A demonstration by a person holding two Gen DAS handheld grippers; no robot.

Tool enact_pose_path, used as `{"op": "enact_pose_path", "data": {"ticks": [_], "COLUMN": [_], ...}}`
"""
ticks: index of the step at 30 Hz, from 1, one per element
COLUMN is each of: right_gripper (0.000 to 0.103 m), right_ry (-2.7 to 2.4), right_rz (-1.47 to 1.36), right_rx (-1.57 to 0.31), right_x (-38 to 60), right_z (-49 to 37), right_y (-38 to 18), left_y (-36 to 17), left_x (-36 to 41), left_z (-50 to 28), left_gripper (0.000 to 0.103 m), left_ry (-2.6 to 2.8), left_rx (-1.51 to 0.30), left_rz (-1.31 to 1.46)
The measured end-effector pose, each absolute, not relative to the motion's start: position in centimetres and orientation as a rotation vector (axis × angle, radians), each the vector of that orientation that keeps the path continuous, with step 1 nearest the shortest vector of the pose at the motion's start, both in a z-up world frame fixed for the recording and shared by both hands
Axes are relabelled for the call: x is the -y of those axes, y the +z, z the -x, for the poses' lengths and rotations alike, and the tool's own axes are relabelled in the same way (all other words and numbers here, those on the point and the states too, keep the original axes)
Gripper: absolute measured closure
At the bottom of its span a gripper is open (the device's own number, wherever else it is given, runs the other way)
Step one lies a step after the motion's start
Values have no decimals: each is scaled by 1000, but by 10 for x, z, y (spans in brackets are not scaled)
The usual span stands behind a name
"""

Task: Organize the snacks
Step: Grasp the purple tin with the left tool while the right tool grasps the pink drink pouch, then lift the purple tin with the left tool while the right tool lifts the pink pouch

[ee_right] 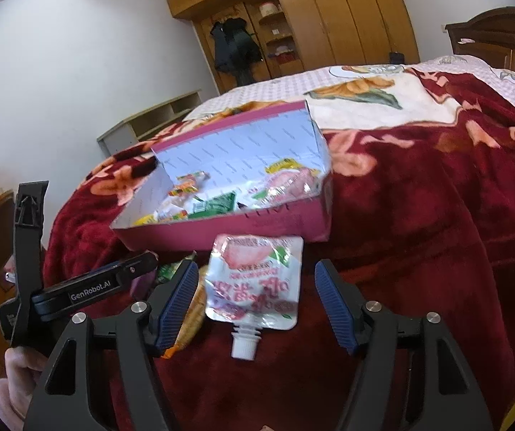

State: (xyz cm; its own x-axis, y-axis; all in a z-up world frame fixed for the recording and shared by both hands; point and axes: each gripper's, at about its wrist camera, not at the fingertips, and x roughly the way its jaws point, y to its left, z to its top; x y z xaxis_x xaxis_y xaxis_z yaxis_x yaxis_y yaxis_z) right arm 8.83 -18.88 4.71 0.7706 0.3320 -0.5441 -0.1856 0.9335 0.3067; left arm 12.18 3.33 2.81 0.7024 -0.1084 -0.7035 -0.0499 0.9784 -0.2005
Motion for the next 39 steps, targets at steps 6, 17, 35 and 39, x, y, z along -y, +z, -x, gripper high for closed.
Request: {"op": "enact_pose_path", "data": {"ticks": [6,17,35,39], "right_gripper": [34,34,24,24], "right_ry": [277,295,291,287], "right_rz": [-252,-288,-224,-235], "right_rx": [-672,-729,-759,-763], "right_x": [190,187,157,159], "right_z": [-95,-106,-114,-115], "right_y": [33,14,10,9], "left_y": [17,13,13,14], "left_x": [-33,-34,-35,-35], "left_z": [-124,-125,-121,-119], "left_gripper": [29,29,34,34], "left_ry": [-25,-27,-40,-37], "left_rx": [-801,-779,-757,-755], "left_rz": [228,248,253,250]}}
